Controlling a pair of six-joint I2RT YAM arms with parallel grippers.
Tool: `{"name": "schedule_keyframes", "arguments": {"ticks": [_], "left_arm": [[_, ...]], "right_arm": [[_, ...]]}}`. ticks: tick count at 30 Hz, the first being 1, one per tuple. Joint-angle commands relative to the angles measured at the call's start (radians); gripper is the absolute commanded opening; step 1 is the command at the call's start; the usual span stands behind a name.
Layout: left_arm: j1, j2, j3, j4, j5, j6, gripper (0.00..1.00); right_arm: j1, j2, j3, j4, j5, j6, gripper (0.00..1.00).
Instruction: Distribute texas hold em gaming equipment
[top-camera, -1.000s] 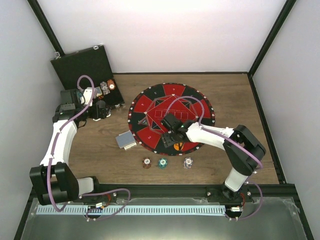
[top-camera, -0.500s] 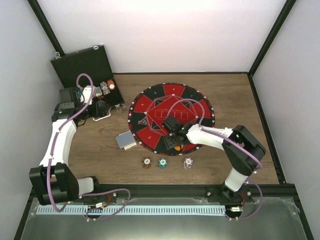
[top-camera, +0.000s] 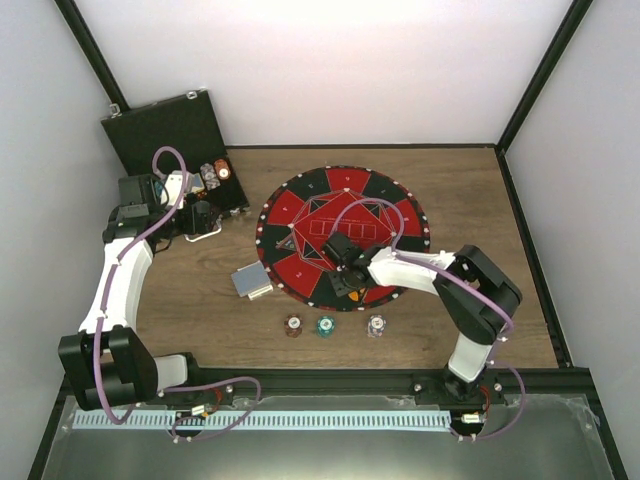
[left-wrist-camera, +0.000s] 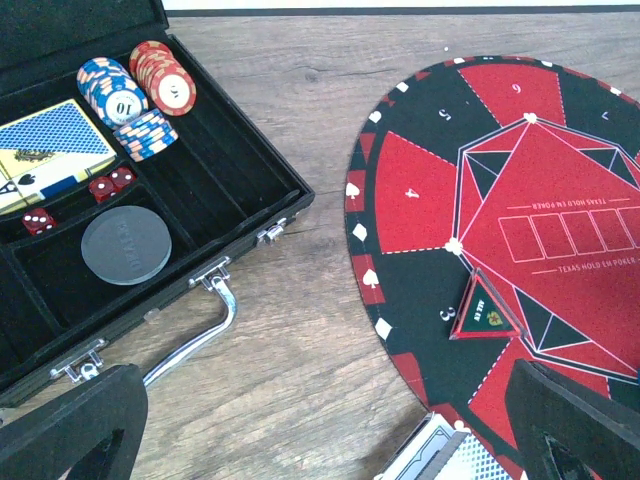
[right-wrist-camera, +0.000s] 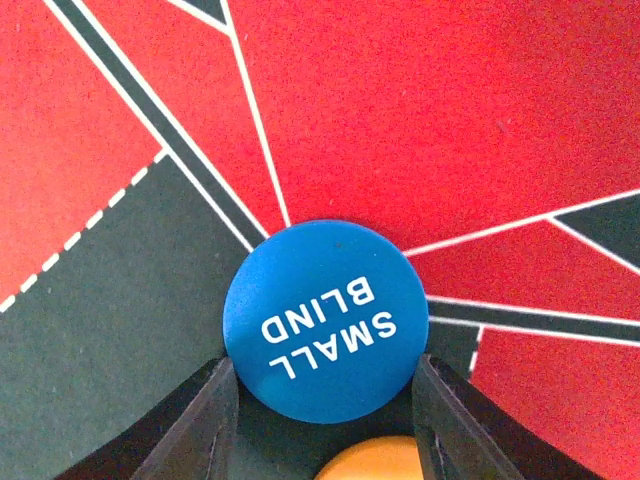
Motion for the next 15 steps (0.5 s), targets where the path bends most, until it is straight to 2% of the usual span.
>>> {"name": "schedule_keyframes", "arguments": {"ticks": [1,8,15], "left_arm": [[0.004,-0.001,0.021,-0.003,0.005,-0.007,1.00],[0.004,-0.001,0.019,-0.002,-0.004,-0.006,1.00],[0.004,0.006,0.021,-0.012,0.004,-0.002,1.00]], "right_arm": [[-0.033,0.047,0.043,0.015,0.018,-0.023,0.46],[-0.102,0.120,0.128,0.041,0.018,-0.077,0.39],[-0.201,0.273,0.327,0.068,0.029,-0.137,0.35]]}}
